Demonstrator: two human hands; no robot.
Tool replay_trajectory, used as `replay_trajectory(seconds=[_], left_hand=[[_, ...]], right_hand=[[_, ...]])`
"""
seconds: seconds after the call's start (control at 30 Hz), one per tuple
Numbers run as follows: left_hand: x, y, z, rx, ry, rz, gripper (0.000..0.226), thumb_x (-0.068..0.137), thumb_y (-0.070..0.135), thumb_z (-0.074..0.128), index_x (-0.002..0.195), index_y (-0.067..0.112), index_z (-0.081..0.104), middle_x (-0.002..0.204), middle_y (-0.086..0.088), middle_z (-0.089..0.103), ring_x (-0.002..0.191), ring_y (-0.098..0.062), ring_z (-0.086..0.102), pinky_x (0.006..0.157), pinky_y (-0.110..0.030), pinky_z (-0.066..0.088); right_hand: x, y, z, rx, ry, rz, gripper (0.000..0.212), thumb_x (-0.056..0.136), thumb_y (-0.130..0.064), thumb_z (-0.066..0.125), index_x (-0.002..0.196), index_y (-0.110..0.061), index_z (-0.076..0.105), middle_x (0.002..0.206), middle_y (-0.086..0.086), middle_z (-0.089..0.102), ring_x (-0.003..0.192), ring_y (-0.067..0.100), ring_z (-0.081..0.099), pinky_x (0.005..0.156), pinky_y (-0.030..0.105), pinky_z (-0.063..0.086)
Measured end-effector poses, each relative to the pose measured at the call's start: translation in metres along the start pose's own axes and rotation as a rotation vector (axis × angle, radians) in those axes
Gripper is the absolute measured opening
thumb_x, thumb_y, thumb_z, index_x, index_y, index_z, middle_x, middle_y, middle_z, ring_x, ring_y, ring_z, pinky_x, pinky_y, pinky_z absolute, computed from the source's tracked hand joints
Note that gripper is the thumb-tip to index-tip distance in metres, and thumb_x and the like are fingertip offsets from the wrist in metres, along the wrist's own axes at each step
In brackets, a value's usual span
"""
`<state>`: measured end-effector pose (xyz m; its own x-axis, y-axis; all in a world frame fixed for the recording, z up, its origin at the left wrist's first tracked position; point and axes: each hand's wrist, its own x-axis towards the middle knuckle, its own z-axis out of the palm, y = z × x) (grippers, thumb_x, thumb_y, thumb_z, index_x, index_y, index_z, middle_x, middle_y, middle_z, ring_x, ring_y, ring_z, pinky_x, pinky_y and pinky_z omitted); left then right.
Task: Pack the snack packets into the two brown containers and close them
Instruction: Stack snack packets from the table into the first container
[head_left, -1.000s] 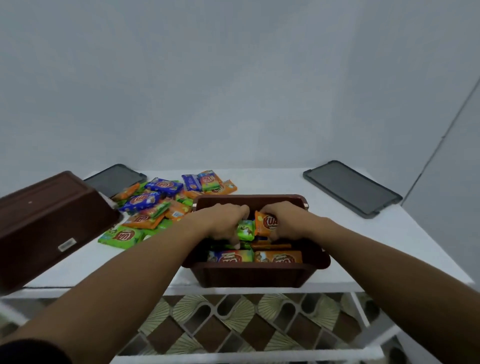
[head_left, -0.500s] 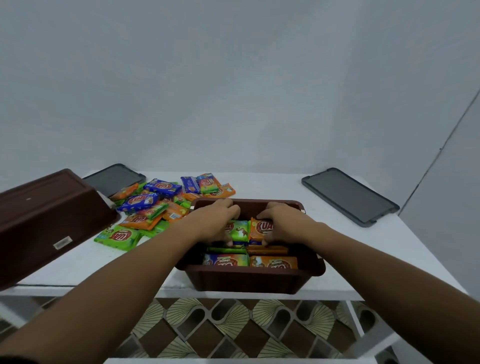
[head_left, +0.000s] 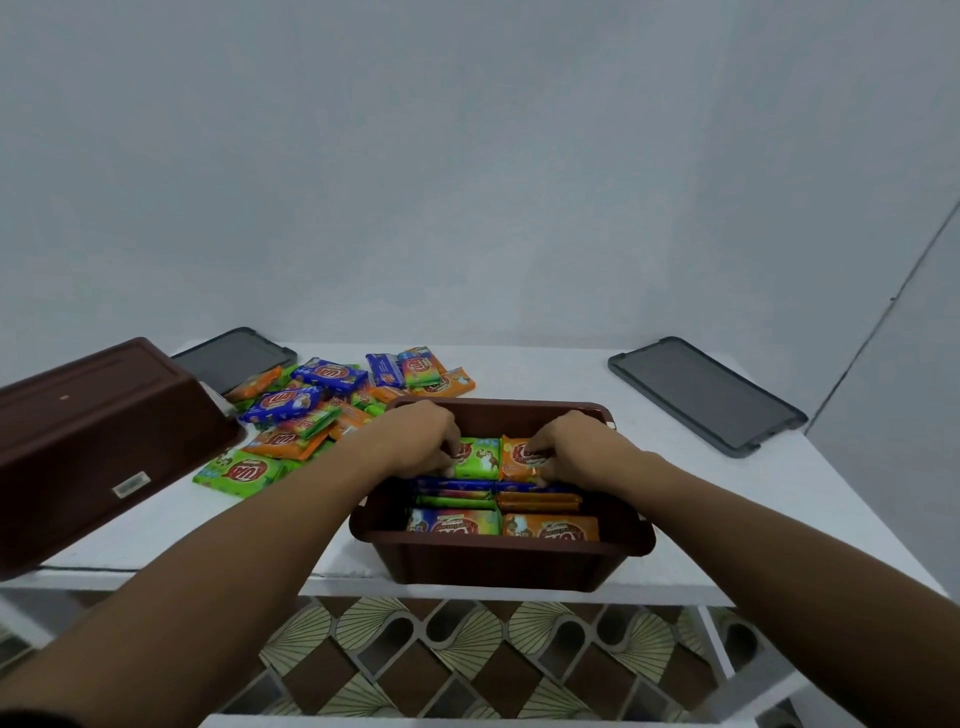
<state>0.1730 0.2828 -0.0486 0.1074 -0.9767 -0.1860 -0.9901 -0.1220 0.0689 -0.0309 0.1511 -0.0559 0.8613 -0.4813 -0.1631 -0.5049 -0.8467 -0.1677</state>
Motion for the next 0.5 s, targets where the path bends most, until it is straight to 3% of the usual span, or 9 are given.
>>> replay_trajectory(seconds=[0.13, 0.23, 0.3, 0.4, 0.5], left_hand=[[-0.002, -0.003, -0.004, -0.034, -0.03, 0.031, 0.032, 0.097, 0.037, 0.065, 0.125, 0.022, 0.071, 0.126, 0.005, 0.059, 0.115, -0.016, 0.056, 0.092, -0.03, 0.046], [-0.002, -0.008, -0.013, -0.156, 0.02, 0.027, 0.024, 0.1, 0.028, 0.062, 0.12, 0.023, 0.073, 0.125, 0.007, 0.064, 0.113, -0.013, 0.058, 0.091, -0.028, 0.047], [-0.004, -0.011, -0.021, -0.301, 0.137, 0.001, 0.016, 0.098, 0.024, 0.066, 0.109, 0.021, 0.076, 0.111, 0.007, 0.07, 0.104, -0.011, 0.061, 0.087, -0.029, 0.05], [-0.006, -0.013, -0.033, -0.47, 0.294, -0.024, 0.009, 0.095, 0.023, 0.069, 0.095, 0.018, 0.077, 0.082, 0.013, 0.067, 0.08, -0.005, 0.062, 0.071, -0.024, 0.046], [-0.002, -0.015, -0.046, -0.558, 0.359, -0.023, 0.008, 0.095, 0.023, 0.07, 0.088, 0.025, 0.073, 0.07, 0.012, 0.067, 0.064, -0.003, 0.063, 0.063, -0.02, 0.044]], right_hand=[[0.002, 0.0, -0.007, -0.005, -0.028, -0.008, 0.056, 0.085, -0.036, 0.078, 0.136, -0.02, 0.062, 0.135, -0.002, 0.064, 0.117, 0.017, 0.06, 0.097, 0.03, 0.049], [0.003, 0.0, -0.019, 0.124, -0.025, 0.005, 0.054, 0.087, -0.037, 0.075, 0.138, -0.025, 0.06, 0.132, -0.006, 0.064, 0.114, 0.015, 0.061, 0.093, 0.028, 0.049], [0.006, 0.001, -0.028, 0.21, 0.076, 0.012, 0.044, 0.088, -0.032, 0.075, 0.131, -0.024, 0.066, 0.125, -0.003, 0.068, 0.111, 0.014, 0.062, 0.092, 0.027, 0.05], [0.008, 0.006, -0.04, 0.332, 0.246, 0.032, 0.017, 0.088, -0.026, 0.074, 0.104, -0.023, 0.078, 0.102, -0.006, 0.073, 0.099, 0.011, 0.066, 0.077, 0.02, 0.048], [0.011, 0.009, -0.054, 0.418, 0.325, 0.08, 0.008, 0.089, -0.021, 0.073, 0.094, -0.02, 0.08, 0.089, -0.009, 0.072, 0.09, 0.007, 0.065, 0.068, 0.014, 0.045]])
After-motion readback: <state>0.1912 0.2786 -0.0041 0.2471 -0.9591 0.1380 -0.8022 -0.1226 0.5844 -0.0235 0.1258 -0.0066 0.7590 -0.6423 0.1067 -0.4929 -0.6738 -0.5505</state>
